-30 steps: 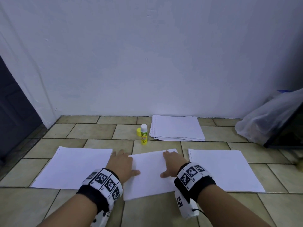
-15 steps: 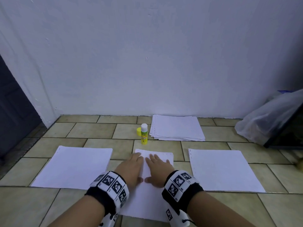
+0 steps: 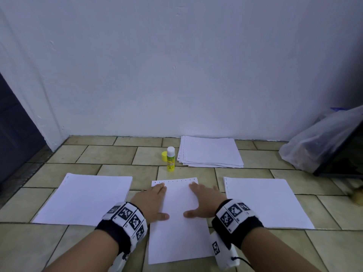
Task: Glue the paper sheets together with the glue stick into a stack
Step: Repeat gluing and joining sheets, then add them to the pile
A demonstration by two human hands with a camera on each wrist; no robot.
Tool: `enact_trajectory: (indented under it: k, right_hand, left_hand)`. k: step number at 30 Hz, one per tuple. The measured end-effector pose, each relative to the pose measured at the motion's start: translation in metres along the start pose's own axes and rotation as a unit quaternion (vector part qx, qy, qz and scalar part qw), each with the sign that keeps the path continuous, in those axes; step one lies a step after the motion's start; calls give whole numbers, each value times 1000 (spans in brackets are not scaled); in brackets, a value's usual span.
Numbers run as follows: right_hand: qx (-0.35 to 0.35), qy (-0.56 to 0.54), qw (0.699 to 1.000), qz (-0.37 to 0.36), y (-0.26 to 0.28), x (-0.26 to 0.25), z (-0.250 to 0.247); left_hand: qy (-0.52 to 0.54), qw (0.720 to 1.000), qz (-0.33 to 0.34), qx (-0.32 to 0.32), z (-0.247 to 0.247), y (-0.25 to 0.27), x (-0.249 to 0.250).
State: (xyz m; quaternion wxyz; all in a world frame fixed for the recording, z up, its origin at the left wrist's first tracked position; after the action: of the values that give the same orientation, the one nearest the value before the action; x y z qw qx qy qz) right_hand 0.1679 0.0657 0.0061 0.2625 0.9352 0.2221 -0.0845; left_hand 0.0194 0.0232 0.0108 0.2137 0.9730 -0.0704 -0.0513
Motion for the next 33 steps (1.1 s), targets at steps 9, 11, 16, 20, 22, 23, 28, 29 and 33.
enact_trajectory:
  k: [9,11,16,20,22,23,28,29,33]
  right_hand:
    - [5,134,990,35,32,-14,9]
    - [22,124,991,36,31,-7,3]
    - [78,137,987,32,23,8,-12]
    - [111,106,988,26,17,14,-21]
    - [100,48,994,23,13,19,-23]
    - [79,19,996,27,11,23,-22]
    - [3,-14,999,48,1,34,-14]
    - [2,-8,999,51,-2,36,-15]
    - [11,-21,999,43,-9,38,-21]
  left_hand:
    - [-28,994,-98,-41,2,3,-10]
    - [-43,994,-93,-44,-2,6,-11]
    - [-11,999,-14,-34,1,0,-22]
    - [12,998,-9,-63,16,-5,-38]
    - [1,998,-31,-56,21,-9,-39]
    - [-2,997,-41,-58,24,-11,-38]
    - [-1,996,-75,-54,28,-20,-33]
    - [4,996,-72,-52,28,-21,-34]
    - [40,996,-44,-74,31,-21,-39]
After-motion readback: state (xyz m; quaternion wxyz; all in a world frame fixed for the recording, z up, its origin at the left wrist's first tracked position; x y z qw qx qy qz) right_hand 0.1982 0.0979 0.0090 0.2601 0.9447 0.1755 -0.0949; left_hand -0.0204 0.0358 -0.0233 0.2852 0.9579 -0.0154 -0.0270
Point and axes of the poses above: each hand's wrist, its own y-axis away from the middle knuckle, its own z-axis out of the palm, x = y × z, the point moved 7 cm from there along -y, towards the middle knuckle, and after that the axes turned 7 degrees about -y, right-handed, at the moved point
